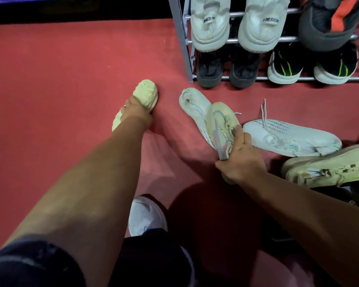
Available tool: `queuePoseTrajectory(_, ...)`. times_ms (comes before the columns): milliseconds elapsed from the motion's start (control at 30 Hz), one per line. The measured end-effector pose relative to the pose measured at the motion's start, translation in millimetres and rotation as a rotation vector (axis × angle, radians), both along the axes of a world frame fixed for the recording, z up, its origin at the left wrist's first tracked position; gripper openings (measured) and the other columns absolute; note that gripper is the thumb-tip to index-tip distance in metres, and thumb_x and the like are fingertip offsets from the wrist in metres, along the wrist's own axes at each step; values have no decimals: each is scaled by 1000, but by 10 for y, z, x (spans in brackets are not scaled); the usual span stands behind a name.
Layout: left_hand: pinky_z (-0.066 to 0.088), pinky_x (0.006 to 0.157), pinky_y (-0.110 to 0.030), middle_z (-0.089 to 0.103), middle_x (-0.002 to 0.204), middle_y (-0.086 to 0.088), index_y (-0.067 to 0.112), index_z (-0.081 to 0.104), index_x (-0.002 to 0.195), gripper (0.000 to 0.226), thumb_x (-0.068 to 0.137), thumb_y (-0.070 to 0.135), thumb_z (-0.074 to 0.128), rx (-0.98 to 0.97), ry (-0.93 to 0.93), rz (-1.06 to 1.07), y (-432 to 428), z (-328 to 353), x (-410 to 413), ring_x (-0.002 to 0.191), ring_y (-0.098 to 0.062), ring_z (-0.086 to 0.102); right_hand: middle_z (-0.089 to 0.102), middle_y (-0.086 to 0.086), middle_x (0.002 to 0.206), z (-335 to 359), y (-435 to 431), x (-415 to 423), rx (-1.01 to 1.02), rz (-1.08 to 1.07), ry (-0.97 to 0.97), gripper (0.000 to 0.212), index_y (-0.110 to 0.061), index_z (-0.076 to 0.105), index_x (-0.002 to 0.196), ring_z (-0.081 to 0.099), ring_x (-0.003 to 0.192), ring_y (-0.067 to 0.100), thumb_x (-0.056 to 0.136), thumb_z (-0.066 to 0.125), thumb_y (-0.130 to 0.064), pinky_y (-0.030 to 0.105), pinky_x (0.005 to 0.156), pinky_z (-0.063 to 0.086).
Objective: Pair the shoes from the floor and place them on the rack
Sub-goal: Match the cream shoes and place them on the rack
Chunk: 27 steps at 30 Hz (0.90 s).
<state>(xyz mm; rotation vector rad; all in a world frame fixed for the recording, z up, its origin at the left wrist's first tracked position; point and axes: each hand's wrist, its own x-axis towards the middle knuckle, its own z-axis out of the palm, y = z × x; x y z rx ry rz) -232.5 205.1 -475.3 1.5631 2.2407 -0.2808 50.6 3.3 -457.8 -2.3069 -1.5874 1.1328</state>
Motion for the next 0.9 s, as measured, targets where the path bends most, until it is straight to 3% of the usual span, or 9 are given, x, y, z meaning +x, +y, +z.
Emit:
queuePoseTrajectory(300, 43, 108, -45, 48, 144, -13, 7, 41, 149, 99, 71, 59, 71, -156, 195, 8, -212, 95, 23, 136, -35, 45, 36, -5, 147, -20, -59, 98, 19, -42, 78, 114, -24, 13, 164, 59, 123, 24, 71, 78, -40, 32, 90, 43)
queuePoseTrajectory(367, 55, 97, -40, 65, 126, -13, 8, 57, 135, 90, 64, 60, 76, -234, -5, 97, -352, 119, 129, 116, -32, 66, 43, -2, 143, -1, -13, 179, -3, -55, 114, 106, -26, 24, 158, 59, 120, 25, 70, 81, -41, 32, 90, 42)
queuePoseTrajectory(400, 62, 80, -36, 71, 110, -11, 8, 62, 123, 78, 63, 54, 80, -245, -166, 189, -412, 146, 180, 96, -30, 74, 49, 0, 138, 9, 7, 229, -13, -73, 140, 96, -26, 33, 149, 59, 116, 25, 68, 82, -41, 32, 90, 43)
queuePoseTrajectory(467, 63, 61, -34, 73, 95, -7, 11, 63, 113, 64, 61, 39, 88, -191, -435, 351, -531, 215, 240, 76, -27, 75, 58, 0, 124, 40, 42, 333, -30, -109, 186, 77, -27, 43, 129, 60, 107, 25, 64, 83, -41, 35, 87, 46)
queuePoseTrajectory(567, 62, 73, -34, 76, 101, -1, 16, 68, 111, 58, 59, 26, 92, -9, -666, 372, -637, 400, 312, 86, -21, 74, 60, -5, 110, 115, 82, 475, -61, -128, 220, 74, -31, 43, 125, 57, 98, 21, 64, 84, -44, 33, 76, 42)
queuePoseTrajectory(667, 55, 64, -21, 73, 98, 5, 20, 61, 104, 56, 59, 19, 95, 230, -852, 382, -689, 715, 428, 83, -5, 72, 60, -5, 110, 212, 111, 542, -88, -115, 216, 83, -29, 41, 136, 55, 98, 20, 66, 83, -46, 33, 80, 41)
queuePoseTrajectory(767, 51, 65, -11, 68, 102, 8, 22, 55, 112, 61, 63, 15, 92, 447, -921, 315, -736, 1023, 522, 79, 11, 65, 61, -2, 112, 310, 115, 544, -85, -130, 206, 88, -27, 40, 142, 52, 98, 21, 68, 82, -48, 33, 81, 39)
queuePoseTrajectory(800, 54, 72, -14, 68, 108, 5, 22, 54, 117, 64, 65, 12, 91, 479, -955, 299, -776, 1089, 547, 88, 8, 65, 63, -1, 113, 345, 110, 543, -80, -146, 214, 88, -27, 40, 142, 53, 98, 23, 68, 82, -48, 34, 81, 39)
queuePoseTrajectory(900, 58, 94, -42, 67, 124, -14, 8, 50, 132, 76, 68, -4, 88, 431, -1074, 312, -1081, 1099, 603, 111, -25, 67, 68, 1, 119, 454, 92, 562, -65, -191, 218, 91, -23, 39, 147, 60, 105, 27, 71, 82, -47, 35, 82, 42)
